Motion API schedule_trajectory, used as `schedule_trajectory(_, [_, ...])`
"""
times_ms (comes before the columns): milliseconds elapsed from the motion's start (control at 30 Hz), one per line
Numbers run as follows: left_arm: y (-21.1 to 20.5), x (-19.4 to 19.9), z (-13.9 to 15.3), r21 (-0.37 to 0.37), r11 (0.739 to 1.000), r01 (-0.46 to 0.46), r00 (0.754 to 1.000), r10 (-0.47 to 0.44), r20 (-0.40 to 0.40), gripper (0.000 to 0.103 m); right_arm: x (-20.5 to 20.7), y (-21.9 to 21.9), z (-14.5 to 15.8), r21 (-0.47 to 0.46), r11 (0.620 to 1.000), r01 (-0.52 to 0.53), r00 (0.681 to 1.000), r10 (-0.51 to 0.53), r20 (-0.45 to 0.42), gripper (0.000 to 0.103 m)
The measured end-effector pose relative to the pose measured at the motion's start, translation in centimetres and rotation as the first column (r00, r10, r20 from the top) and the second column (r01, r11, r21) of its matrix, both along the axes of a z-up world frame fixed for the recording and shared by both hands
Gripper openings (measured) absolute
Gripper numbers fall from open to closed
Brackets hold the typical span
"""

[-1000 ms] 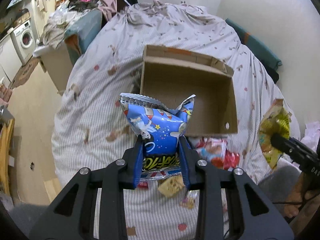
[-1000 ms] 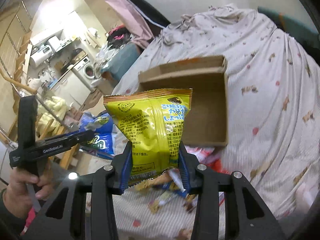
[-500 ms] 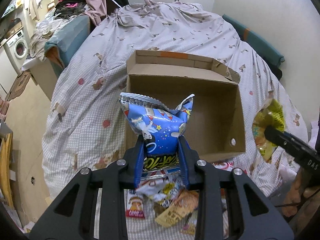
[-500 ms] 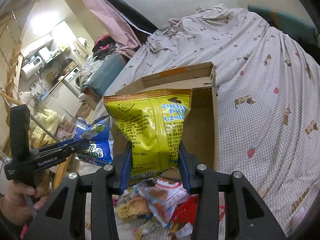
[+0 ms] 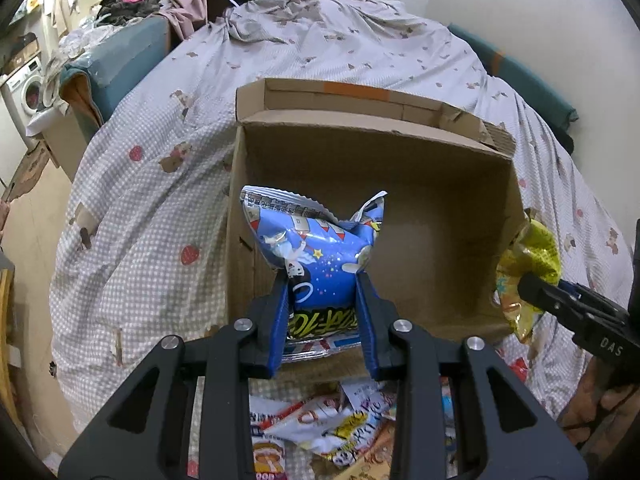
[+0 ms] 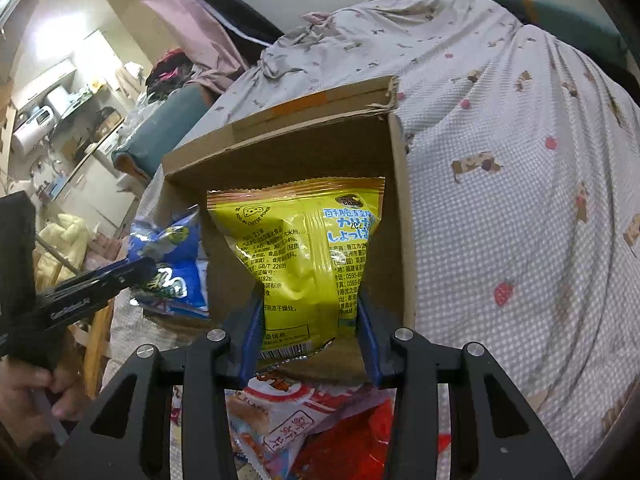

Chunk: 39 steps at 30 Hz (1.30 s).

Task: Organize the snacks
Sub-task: 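Lower both bags into the box and open both tools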

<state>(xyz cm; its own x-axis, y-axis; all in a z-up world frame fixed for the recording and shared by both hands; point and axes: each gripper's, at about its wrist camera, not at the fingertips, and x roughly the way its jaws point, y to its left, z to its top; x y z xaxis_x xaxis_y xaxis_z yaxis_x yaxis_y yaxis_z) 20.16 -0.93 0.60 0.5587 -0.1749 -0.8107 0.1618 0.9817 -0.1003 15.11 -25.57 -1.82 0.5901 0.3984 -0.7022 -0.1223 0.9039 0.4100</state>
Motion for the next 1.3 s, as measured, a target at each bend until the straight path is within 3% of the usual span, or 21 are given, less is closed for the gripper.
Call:
schedule_trajectory(633, [0.1,0.5,-1.0,-0.025,0.999,-0.029,1.0,0.029,0.007,0.027,0.8,1.1,-1.3,-0.047,0.998,-0.044,0.999,0.042,-0.033,0.046])
schedule_trajectory(967, [-0.2,0.3,-0.5,-0.015,1.0,-0.024,0.999,0.024,0.035,0.027,0.7,0.4,-0.8,-0.002,1.0,-0.025,1.0,0.025,-0.006,0.046])
schedule_trajectory(1167, [-0.6,0.2,-0.5,0.004,1.0,-0.016,1.0,0.016,0.024,0.028,0.7,0.2,-0.7,0.004,1.0,-0.013,1.0,0.013,-0.004,0.064])
schedule_trajectory(1233, [-0.7,0.2,-0.6,0.002,1.0,-0.012,1.0,0.012,0.014,0.04,0.7,0.2,-0.5,0.004,1.0,-0.009,1.0,0.009,0.003,0.075])
schedule_trajectory(1300, [-0.7,0.0,-0.5,0.007,1.0,-0.021,1.0,0.021,0.018,0.053,0.6,0.0,-0.4,0.01,1.0,-0.006,1.0,0.006,0.006,0.079])
